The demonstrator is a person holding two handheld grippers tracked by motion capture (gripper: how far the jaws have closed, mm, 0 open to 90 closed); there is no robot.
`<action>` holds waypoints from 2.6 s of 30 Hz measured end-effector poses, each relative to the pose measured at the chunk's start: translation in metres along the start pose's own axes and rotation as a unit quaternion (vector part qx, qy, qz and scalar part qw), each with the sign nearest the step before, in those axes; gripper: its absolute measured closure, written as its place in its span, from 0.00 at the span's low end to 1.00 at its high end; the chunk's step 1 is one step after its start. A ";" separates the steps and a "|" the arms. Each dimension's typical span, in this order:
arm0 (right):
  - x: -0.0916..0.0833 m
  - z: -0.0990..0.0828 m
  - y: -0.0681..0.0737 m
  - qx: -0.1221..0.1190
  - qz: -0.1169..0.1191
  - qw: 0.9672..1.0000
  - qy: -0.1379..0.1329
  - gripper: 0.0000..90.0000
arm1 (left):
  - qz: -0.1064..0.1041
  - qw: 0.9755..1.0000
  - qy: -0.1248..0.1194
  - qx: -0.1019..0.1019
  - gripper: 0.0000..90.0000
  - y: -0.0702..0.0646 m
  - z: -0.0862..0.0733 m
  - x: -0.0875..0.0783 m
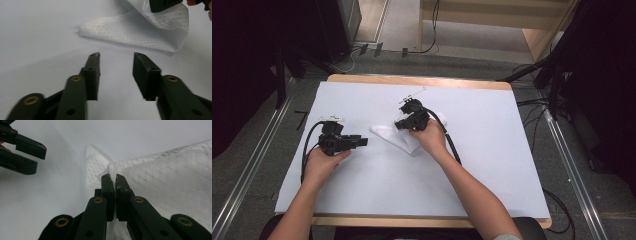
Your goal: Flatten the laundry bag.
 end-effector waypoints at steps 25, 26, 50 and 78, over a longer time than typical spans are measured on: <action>-0.036 -0.024 0.007 0.000 0.008 0.999 -0.044 0.98 | -0.002 0.999 0.044 0.020 0.99 -0.018 0.022 0.068; -0.041 -0.026 0.007 0.000 0.006 0.999 -0.046 0.98 | -0.002 0.999 0.044 0.018 0.99 -0.018 0.022 0.068; -0.094 -0.116 0.004 0.039 0.003 0.998 -0.053 0.99 | -0.008 0.999 0.043 0.022 0.98 -0.018 0.021 0.068; -0.152 -0.157 0.025 0.054 -0.023 0.993 -0.103 0.85 | -0.020 0.998 0.057 0.022 0.93 -0.017 0.023 0.068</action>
Point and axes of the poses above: each handheld gripper's, and its own axes: x roughly forward along the jaws, z roughly out of its top, y roughly to its left, the point moved 6 cm from there along x, roughly forward along the jaws, and after that the axes turned 10 degrees about z, right-handed, at the moved point
